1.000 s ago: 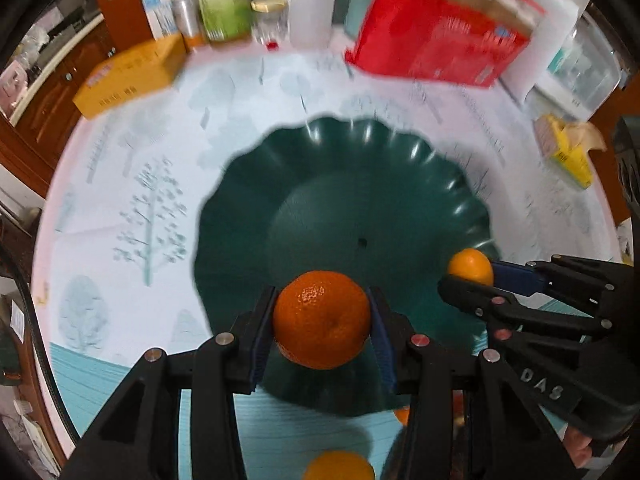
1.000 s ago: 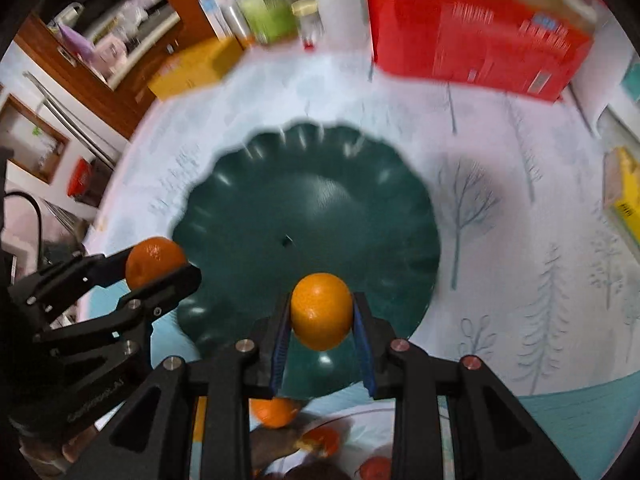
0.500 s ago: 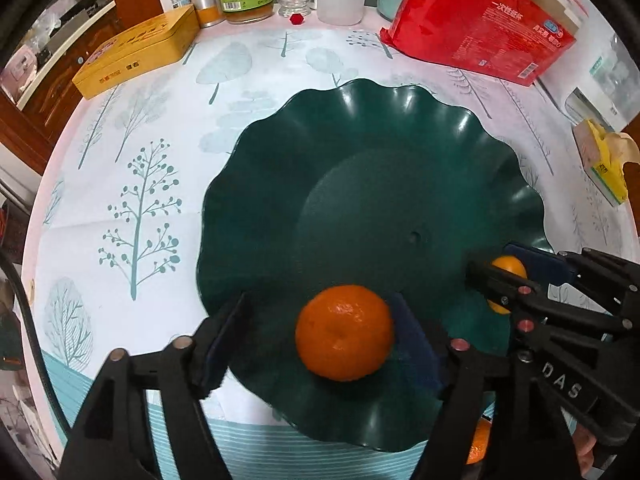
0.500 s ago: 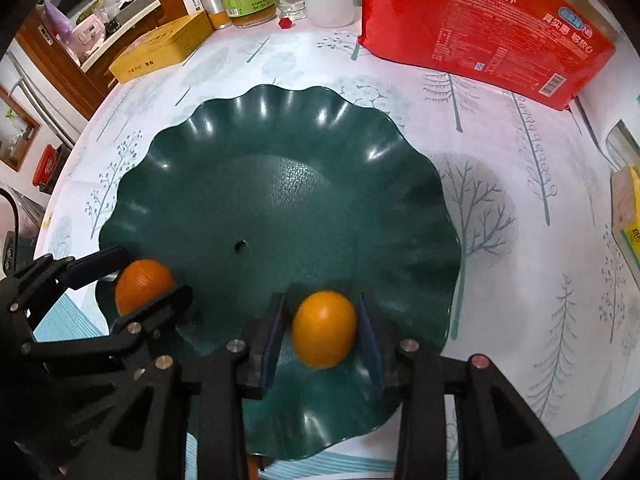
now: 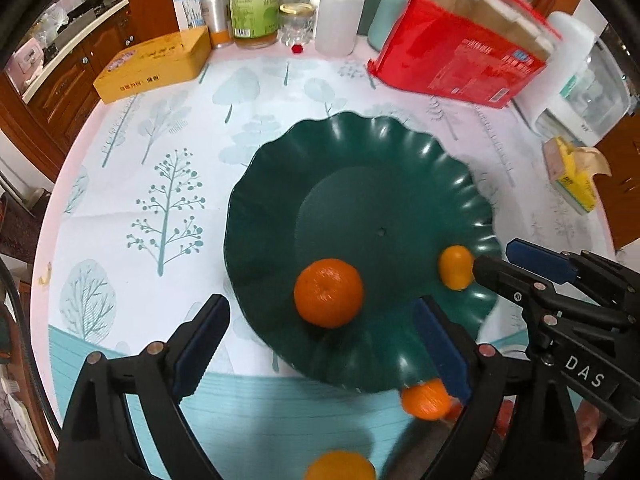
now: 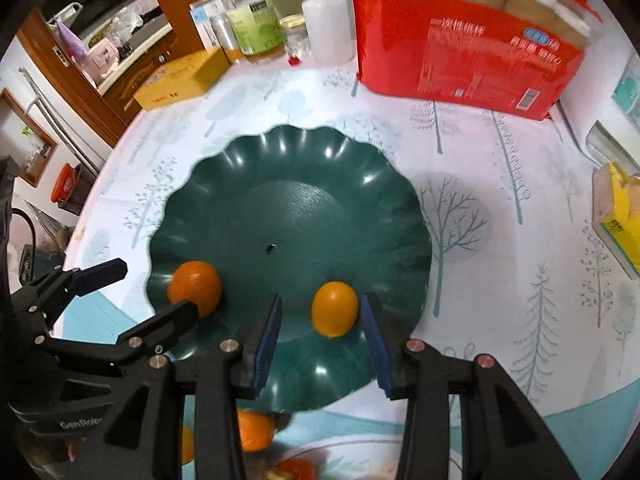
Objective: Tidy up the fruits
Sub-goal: 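Carry both fruits to the green plate and release them there, then return to the white plate and grasp a tangerine with the right tool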
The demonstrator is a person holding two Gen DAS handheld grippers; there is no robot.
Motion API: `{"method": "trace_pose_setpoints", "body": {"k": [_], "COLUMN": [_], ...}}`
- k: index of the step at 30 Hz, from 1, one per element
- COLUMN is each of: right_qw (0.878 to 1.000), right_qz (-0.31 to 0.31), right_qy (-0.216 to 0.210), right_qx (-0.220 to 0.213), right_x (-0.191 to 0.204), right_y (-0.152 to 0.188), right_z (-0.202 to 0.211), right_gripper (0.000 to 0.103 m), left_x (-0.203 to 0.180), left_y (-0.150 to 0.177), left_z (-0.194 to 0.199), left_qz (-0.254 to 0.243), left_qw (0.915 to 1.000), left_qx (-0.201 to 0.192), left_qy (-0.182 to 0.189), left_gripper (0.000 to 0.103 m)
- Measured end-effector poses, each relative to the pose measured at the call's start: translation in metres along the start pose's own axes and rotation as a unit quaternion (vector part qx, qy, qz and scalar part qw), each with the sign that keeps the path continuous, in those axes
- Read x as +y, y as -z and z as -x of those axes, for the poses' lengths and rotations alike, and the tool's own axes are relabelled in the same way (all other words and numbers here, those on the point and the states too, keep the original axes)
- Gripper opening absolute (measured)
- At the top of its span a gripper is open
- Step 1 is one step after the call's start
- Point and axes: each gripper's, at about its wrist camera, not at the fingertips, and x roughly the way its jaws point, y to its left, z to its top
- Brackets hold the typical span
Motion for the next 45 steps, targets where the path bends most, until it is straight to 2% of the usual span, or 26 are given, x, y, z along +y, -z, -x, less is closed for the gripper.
{"method": "trace_pose_setpoints", "body": {"k": [3, 6, 12, 19, 27, 34, 40, 45], "right_qw": [1.000, 1.000, 0.998, 0.996, 0.994, 0.993, 0.995, 0.997], "right_qz": [0.003, 0.005, 0.014, 0.026, 0.027, 0.032, 0.035, 0.032], "right_qy": [0.001, -0.002, 0.001, 0.002, -0.016, -0.015, -0.002, 0.005], "right_qx": [-0.016, -0.030, -0.062, -0.088, -0.105, -0.108, -0.098, -0.065], "right_x": [0.005, 0.010, 0.027, 0.046, 0.056, 0.059, 0.054, 0.046], "right_y": [0.004, 0.010, 0.028, 0.055, 0.083, 0.106, 0.119, 0.120], "right_z": [0.023, 0.050, 0.095, 0.135, 0.162, 0.170, 0.160, 0.130], "right_gripper": [0.042, 0.042, 0.043, 0.049, 0.050, 0.050, 0.051, 0.052], "left_x": [-0.007, -0.015, -0.019, -0.017, -0.015, -0.014, -0.013, -0.012], "left_y": [0.003, 0.011, 0.030, 0.056, 0.089, 0.119, 0.136, 0.139], "left_z": [0.022, 0.048, 0.102, 0.148, 0.181, 0.185, 0.162, 0.133], "left_qz": [-0.010, -0.032, -0.052, -0.058, -0.049, -0.034, -0.029, -0.031], "left_qw": [0.9999, 0.9989, 0.9973, 0.9944, 0.9898, 0.9877, 0.9889, 0.9920], "left_qx": [-0.014, -0.025, -0.048, -0.084, -0.129, -0.145, -0.133, -0.107], "left_qy": [-0.003, -0.024, -0.018, -0.030, -0.037, -0.047, -0.060, -0.060], "left_gripper": [0.092, 0.092, 0.092, 0.092, 0.092, 0.093, 0.093, 0.093]}}
